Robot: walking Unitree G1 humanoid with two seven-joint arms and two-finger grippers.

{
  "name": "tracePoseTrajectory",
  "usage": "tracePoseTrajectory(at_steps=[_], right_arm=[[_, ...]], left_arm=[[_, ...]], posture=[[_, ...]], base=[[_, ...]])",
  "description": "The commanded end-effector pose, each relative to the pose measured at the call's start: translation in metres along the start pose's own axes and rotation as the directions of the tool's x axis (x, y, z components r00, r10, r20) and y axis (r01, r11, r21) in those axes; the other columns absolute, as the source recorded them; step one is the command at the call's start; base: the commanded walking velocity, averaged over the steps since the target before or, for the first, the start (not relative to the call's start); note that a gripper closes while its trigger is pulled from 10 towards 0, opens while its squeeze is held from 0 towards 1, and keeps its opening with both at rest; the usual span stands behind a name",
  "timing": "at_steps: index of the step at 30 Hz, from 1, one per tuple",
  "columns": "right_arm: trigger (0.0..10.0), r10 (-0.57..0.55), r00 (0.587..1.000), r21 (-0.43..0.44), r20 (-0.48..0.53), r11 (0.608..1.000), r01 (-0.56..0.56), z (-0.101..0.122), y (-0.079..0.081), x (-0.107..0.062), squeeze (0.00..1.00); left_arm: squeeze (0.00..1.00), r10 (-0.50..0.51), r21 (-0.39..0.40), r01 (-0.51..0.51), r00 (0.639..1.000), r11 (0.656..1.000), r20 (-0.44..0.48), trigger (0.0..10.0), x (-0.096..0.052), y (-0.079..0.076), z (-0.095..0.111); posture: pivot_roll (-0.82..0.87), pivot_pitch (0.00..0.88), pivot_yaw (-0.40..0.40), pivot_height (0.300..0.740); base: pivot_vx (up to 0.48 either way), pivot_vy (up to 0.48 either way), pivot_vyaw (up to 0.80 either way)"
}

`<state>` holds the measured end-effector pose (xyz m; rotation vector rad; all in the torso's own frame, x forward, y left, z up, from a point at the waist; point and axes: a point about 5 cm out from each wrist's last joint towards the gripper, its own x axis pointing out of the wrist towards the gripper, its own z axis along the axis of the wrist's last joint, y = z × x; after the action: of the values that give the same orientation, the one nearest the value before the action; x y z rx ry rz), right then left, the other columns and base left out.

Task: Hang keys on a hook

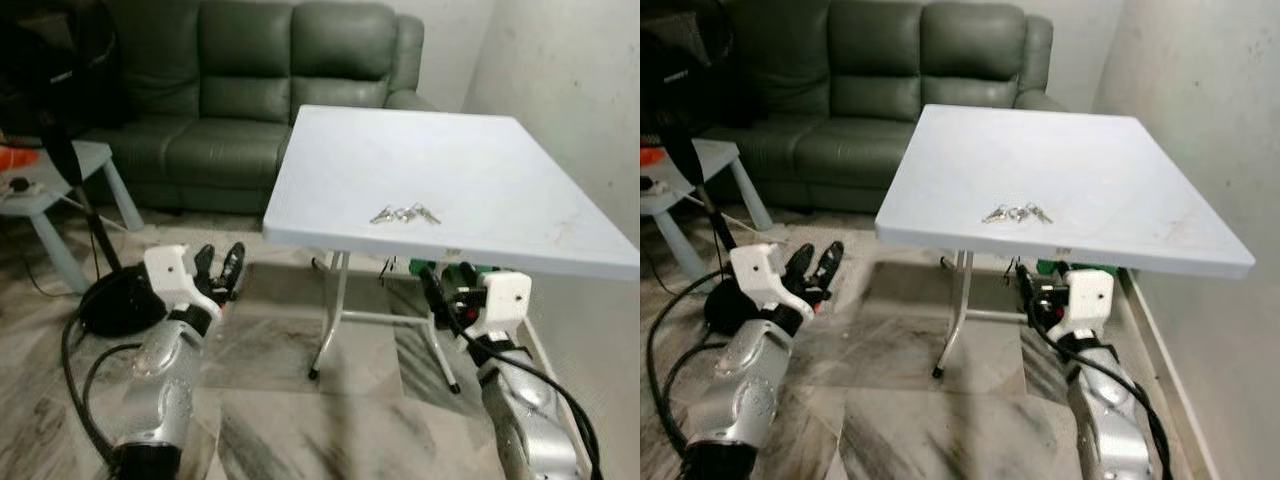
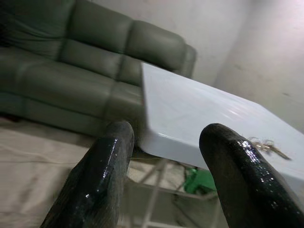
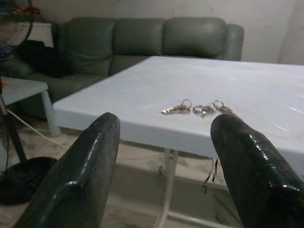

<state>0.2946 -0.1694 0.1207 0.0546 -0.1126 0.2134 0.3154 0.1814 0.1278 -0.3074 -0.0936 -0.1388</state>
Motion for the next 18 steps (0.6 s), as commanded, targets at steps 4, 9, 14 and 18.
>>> tracePoseTrajectory(at_steps=[4, 9, 14, 18], right_arm=[[10.0, -0.01, 1.0, -0.01, 0.012, 1.0, 0.01, 0.0057, -0.0037, 0.0017, 0.0], [10.0, -0.007, 1.0, -0.01, 0.012, 1.0, 0.007, 0.0058, -0.0035, 0.0022, 0.0], [10.0, -0.004, 1.0, -0.009, 0.014, 1.0, 0.004, 0.0059, -0.003, 0.0034, 0.0], [10.0, -0.001, 1.0, -0.008, 0.015, 1.0, 0.001, 0.0062, -0.0024, 0.0041, 0.0]], left_arm=[[0.0, -0.036, 0.013, 0.036, 0.999, 0.999, -0.014, 10.0, 0.0012, -0.006, -0.0007], [0.0, -0.036, 0.025, 0.036, 0.999, 0.999, -0.014, 10.0, 0.0013, -0.0064, -0.0007], [0.0, -0.038, 0.042, 0.039, 0.999, 0.998, -0.014, 10.0, 0.0013, -0.0072, -0.0003], [0.0, -0.038, 0.043, 0.038, 0.999, 0.998, -0.015, 10.0, 0.0012, -0.0071, 0.0]], posture=[[0.19, 0.0, -0.027, 0.736], [0.19, 0.0, -0.026, 0.736], [0.19, 0.0, -0.026, 0.736], [0.19, 0.0, -0.026, 0.736]], base=[[0.094, 0.0, 0.0], [0.42, 0.0, 0.0], [0.464, 0.0, 0.0], [0.466, 0.0, 0.0]])
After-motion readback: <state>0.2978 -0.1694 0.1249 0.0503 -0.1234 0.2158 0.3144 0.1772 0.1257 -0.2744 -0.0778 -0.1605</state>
